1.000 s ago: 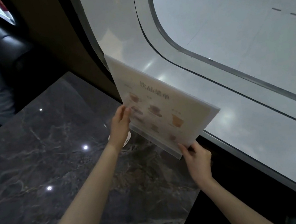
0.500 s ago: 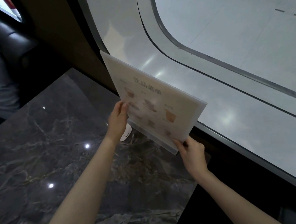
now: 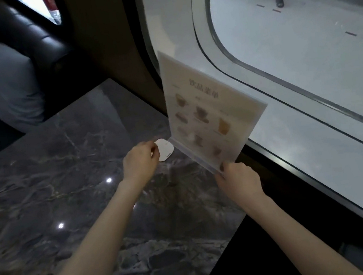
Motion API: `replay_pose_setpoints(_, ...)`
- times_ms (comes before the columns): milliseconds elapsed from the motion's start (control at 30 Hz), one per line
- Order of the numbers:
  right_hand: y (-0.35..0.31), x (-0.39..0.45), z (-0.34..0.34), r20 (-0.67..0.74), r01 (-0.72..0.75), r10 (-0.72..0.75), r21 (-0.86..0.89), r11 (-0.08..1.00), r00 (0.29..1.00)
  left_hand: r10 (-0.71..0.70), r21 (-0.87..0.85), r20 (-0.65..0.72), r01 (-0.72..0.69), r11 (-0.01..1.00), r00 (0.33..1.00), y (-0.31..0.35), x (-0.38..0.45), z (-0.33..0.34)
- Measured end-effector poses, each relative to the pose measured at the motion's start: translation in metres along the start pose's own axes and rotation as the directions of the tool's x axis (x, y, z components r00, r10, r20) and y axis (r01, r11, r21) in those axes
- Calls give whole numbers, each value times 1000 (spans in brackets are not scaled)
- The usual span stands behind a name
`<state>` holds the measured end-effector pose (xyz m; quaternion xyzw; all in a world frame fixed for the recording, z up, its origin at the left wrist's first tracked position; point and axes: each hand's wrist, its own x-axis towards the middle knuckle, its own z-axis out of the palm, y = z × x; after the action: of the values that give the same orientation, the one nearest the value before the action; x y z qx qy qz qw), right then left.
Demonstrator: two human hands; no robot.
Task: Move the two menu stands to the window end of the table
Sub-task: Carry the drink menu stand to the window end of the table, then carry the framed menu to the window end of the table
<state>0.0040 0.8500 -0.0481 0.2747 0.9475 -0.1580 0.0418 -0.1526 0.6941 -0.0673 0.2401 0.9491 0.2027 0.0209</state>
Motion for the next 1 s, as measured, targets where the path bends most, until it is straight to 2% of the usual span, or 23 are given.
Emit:
replay_pose_setpoints(167,-62,-18,-6,-81,232,-219,217,948,972,80,106,-115,-68,992,990,-35,-53,-33)
replay_pose_setpoints(267,-105,-35,1,-170,387,-350,314,867,921,47,156,-196,-17,988,979,-62,-95,-59)
replay_pose_setpoints(433,-178,-74,21,-218,544,-499,384,746,839,13,253,-334,77,964,943,-121,-174,-93)
replay_pose_setpoints(700,-286,-156,66,-190,638,-638,480,602,746,-4,349,-501,206,914,866,-197,-297,-151)
replay_pose_setpoints(833,-330,-199,94,-133,646,-703,541,539,698,-23,389,-616,329,860,787,-232,-352,-176)
replay_pose_setpoints(1000,-376,-247,130,20,638,-805,598,485,593,-133,324,-719,499,804,682,-279,-416,-191)
